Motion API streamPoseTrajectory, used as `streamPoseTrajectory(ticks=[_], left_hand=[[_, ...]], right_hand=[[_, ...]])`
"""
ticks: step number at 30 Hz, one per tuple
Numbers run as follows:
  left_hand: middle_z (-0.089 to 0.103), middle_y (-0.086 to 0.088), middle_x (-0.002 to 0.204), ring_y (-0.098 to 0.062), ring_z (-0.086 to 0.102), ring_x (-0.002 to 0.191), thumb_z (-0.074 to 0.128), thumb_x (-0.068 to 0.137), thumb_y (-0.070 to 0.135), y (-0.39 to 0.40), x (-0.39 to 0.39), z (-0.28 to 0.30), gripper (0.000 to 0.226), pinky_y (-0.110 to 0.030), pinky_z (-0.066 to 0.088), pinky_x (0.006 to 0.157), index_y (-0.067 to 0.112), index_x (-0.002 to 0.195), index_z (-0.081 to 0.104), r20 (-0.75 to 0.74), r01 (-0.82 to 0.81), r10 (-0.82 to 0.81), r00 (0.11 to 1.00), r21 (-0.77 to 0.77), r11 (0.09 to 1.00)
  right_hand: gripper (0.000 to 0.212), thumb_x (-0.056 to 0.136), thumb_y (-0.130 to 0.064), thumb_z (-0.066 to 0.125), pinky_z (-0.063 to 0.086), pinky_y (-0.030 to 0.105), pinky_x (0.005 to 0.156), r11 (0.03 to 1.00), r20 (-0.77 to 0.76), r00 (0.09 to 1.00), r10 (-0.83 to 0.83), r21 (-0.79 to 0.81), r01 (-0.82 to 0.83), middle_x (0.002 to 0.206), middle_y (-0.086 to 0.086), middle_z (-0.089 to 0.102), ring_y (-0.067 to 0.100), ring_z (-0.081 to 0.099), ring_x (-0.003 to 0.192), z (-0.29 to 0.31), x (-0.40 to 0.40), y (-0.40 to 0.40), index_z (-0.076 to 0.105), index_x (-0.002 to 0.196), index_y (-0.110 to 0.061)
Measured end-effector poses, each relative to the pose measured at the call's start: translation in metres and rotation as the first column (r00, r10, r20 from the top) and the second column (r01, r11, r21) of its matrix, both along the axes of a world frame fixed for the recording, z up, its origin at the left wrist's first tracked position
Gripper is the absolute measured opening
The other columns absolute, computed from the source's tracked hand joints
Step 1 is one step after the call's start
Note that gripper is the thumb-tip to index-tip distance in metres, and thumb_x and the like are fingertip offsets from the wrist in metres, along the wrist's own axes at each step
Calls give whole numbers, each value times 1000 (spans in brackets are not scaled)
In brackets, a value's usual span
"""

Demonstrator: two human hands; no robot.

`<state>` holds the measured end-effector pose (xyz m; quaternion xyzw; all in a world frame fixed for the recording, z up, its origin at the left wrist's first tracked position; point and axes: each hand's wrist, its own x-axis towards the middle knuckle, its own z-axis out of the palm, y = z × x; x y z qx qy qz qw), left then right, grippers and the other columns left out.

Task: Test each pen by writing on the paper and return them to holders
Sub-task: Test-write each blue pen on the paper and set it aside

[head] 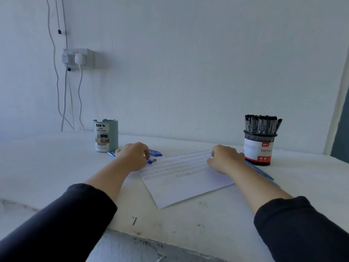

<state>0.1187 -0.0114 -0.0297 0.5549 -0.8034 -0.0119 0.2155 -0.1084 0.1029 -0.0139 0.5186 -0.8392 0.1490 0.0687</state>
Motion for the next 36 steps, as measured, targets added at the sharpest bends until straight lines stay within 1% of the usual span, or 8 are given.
streamPoseTrajectory(ticks=[6,13,17,19,24,27,31,36], left_hand=[[59,6,117,-19,43,116,49,92,5,1,-1,0,29,-38,32,90,27,104,62,130,93,-83,988,-77,993],[65,2,107,-24,56,91,33,103,16,12,-9,8,19,-34,32,81,18,110,50,-45,272,-315,948,-398,876],[55,-2,96,-23,51,83,28,103,23,24,-18,9,28,-35,30,81,23,120,51,18,262,-297,955,-527,809],[52,1,91,-22,51,83,26,101,36,27,-20,6,33,-33,23,78,26,116,54,59,245,-256,965,-554,796],[56,9,77,-15,46,80,18,68,76,30,-19,7,69,-32,14,74,23,86,59,96,178,-150,984,-567,804],[58,9,68,-14,47,77,29,69,74,32,-19,9,64,-32,12,73,19,74,60,91,157,-128,988,-563,812],[46,8,51,-16,45,64,23,64,70,31,-19,6,61,-32,15,73,17,57,53,40,175,-190,981,-608,775],[45,5,49,-18,47,63,19,62,63,34,-21,6,57,-32,15,71,16,56,51,81,208,-198,977,-578,789]], right_hand=[[31,94,-36,48,30,37,98,991,4,991,132,24,-132,128,4,54,27,45,121,-4,7,-4,53,121,-22],[34,94,-40,46,29,38,100,981,24,985,172,88,-173,131,2,53,25,45,122,-7,3,-4,54,121,-21],[35,93,-39,46,28,38,100,978,30,984,178,102,-180,131,1,52,25,45,122,-8,3,-5,55,121,-20],[35,93,-39,45,29,38,100,976,32,983,182,114,-184,132,0,51,24,45,122,-8,3,-6,55,121,-21],[39,91,-41,46,35,37,99,971,39,980,198,133,-201,127,2,54,25,48,118,-10,0,-8,57,120,-16],[44,91,-45,46,39,39,102,965,52,976,213,145,-219,131,9,51,28,48,118,-11,-1,-12,57,117,-12],[66,91,-61,40,26,42,111,942,78,976,203,255,-217,151,12,24,36,23,137,-9,5,-11,40,139,-17],[72,88,-66,41,22,47,113,932,88,973,212,281,-228,153,10,15,36,14,140,-12,5,-10,31,143,-20]])
